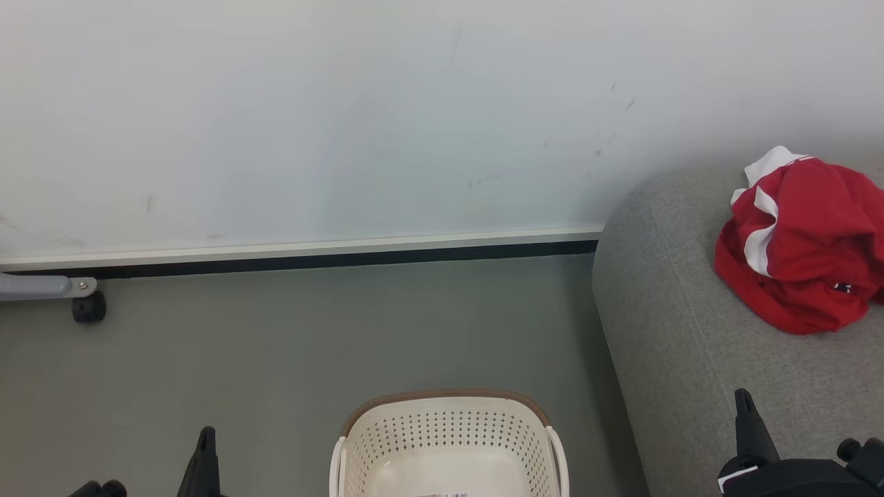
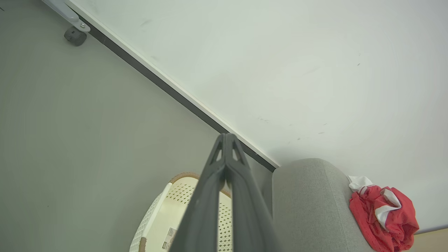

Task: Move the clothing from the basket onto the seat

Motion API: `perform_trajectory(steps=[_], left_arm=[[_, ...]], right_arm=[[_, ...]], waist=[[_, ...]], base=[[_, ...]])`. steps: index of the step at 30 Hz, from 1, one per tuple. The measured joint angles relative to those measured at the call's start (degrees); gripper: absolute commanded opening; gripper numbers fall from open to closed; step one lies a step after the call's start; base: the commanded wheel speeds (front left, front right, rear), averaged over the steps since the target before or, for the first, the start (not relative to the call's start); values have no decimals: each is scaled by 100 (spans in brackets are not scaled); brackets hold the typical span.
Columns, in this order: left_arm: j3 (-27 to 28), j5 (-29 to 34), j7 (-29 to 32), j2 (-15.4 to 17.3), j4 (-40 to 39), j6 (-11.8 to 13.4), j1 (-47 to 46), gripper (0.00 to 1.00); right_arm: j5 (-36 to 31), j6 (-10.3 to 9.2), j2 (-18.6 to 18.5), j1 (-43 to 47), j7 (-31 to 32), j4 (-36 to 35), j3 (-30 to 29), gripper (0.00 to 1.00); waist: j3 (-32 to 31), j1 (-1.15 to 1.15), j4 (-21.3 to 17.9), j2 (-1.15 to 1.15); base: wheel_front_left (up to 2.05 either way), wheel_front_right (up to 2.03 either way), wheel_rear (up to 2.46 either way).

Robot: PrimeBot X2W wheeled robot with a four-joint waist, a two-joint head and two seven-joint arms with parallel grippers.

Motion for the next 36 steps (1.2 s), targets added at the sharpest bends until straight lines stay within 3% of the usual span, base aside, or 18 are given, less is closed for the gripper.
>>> perform_trajectory(steps=[36], left_arm=[[486, -2561, 701, -223, 356, -489, -506, 0]], right_arm=[[2791, 425, 133, -270, 710, 256, -636, 0]], waist=[[58, 0, -31, 0]], base=[[0, 0, 0]])
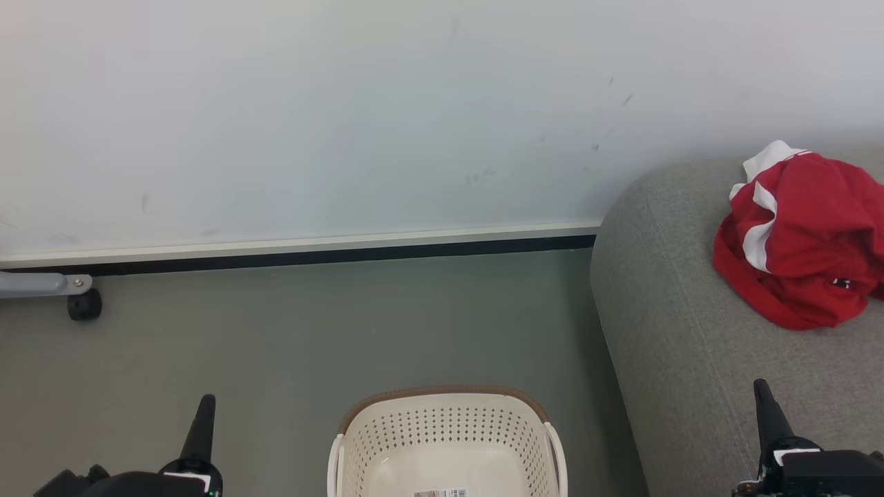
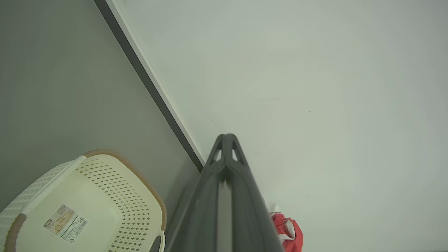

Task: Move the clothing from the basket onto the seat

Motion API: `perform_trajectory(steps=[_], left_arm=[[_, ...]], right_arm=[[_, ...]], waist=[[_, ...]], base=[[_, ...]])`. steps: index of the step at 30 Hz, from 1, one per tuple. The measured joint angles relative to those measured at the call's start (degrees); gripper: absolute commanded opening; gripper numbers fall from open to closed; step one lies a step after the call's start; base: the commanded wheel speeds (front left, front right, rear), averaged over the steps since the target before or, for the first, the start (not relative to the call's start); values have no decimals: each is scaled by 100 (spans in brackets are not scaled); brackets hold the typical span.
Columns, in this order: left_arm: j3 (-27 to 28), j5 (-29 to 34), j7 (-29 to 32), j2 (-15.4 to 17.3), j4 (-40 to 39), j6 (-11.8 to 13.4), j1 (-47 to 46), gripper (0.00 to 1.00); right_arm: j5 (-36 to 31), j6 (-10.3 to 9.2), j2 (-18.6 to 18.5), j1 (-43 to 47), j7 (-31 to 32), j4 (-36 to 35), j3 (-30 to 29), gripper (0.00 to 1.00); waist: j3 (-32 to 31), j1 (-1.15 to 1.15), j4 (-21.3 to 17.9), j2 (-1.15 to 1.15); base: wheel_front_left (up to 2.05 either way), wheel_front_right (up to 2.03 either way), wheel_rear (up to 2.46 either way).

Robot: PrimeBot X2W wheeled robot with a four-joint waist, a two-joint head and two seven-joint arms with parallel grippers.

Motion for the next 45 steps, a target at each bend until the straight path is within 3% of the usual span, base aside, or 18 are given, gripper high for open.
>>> perform_trajectory(steps=[16, 45], left_arm=[[227, -1213, 353, -99, 160, -238, -282, 0], [235, -1308, 356, -105, 169, -270, -302, 0]], right_arm=[[1363, 225, 52, -142, 346, 137, -299, 0], [1388, 229, 59, -166, 346, 137, -308, 0]], waist=[[28, 0, -15, 0], [28, 0, -15, 0]], base=[[0, 0, 0], [0, 0, 0]])
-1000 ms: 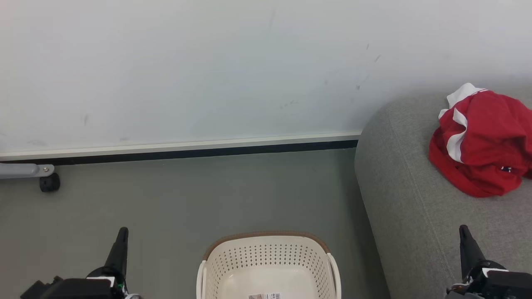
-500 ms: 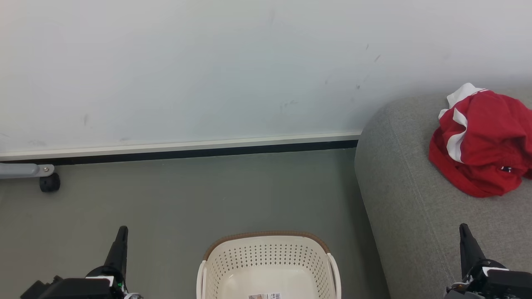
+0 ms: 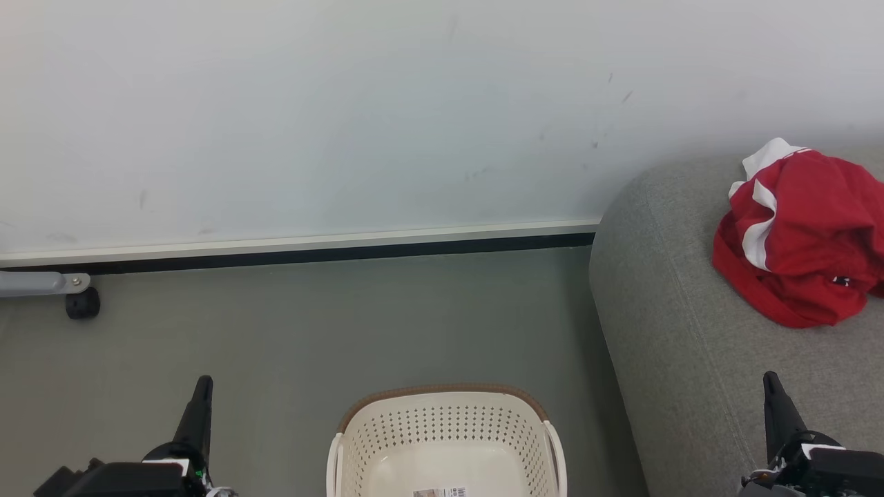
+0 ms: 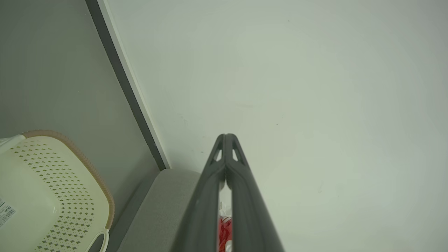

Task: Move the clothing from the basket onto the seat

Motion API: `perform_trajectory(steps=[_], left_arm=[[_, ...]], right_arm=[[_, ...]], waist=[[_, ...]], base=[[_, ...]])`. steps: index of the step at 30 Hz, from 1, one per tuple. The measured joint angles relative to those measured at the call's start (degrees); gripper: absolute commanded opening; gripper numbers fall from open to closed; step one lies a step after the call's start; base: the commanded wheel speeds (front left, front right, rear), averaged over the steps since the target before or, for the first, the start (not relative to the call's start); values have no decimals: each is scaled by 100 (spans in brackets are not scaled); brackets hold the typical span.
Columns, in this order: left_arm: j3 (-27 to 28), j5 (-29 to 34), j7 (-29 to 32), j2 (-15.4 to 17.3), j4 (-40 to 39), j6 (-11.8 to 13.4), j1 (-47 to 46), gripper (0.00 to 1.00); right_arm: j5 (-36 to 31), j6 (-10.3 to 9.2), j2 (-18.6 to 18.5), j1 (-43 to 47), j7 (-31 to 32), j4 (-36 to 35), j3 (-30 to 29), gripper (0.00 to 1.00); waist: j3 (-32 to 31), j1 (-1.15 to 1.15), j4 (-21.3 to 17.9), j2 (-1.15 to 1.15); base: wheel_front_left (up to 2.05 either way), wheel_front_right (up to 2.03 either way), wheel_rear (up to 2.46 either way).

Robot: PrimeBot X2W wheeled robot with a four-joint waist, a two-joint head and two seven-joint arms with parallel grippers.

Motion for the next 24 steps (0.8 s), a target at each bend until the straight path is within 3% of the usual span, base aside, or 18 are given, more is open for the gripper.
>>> perform_trajectory(steps=[24], left_arm=[[0, 0, -1, 0, 1, 0, 0, 0]], right_arm=[[1, 0, 1, 0, 0, -1, 1, 0]], waist=[[0, 0, 0, 0]], base=[[0, 0, 0]])
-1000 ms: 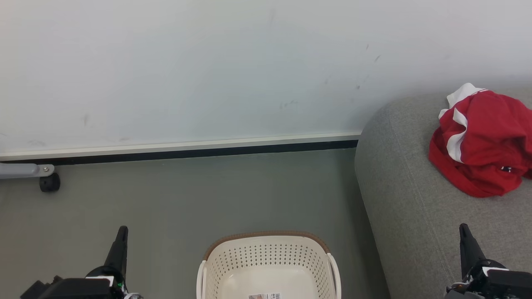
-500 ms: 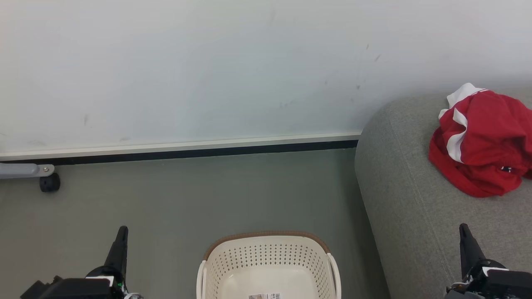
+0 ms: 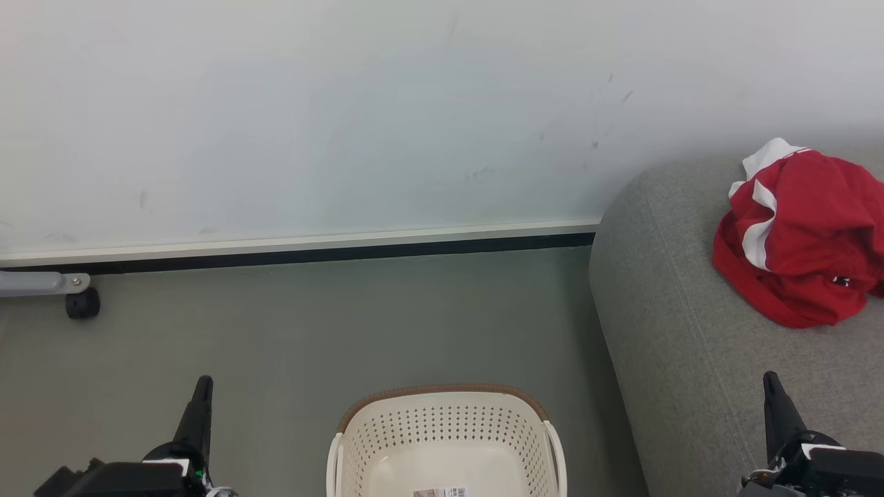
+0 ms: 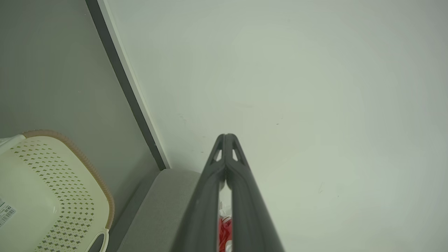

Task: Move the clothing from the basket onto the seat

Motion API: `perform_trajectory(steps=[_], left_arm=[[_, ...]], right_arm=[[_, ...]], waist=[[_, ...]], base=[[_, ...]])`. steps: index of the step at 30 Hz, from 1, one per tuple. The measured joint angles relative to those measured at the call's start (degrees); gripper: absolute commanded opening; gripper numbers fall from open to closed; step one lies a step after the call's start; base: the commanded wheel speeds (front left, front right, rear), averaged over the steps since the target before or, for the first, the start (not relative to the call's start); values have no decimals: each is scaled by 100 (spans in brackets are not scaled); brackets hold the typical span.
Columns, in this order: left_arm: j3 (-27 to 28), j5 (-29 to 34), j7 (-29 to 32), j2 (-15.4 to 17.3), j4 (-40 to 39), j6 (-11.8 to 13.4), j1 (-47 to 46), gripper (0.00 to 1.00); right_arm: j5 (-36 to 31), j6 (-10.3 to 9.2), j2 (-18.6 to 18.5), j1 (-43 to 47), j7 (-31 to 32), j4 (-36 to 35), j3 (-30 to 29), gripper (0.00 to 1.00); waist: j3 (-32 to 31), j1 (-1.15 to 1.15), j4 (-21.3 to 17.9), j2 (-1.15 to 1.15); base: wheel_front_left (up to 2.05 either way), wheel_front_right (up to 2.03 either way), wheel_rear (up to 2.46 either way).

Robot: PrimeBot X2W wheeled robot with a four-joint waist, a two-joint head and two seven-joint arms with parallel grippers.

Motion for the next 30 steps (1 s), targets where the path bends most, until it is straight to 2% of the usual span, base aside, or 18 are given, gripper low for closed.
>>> perform_trajectory(steps=[30], left_arm=[[0, 0, 0, -1, 1, 0, 0, 0]], right_arm=[[0, 0, 0, 0, 0, -1, 0, 0]], waist=[[0, -1, 0, 0]], base=[[0, 0, 0]])
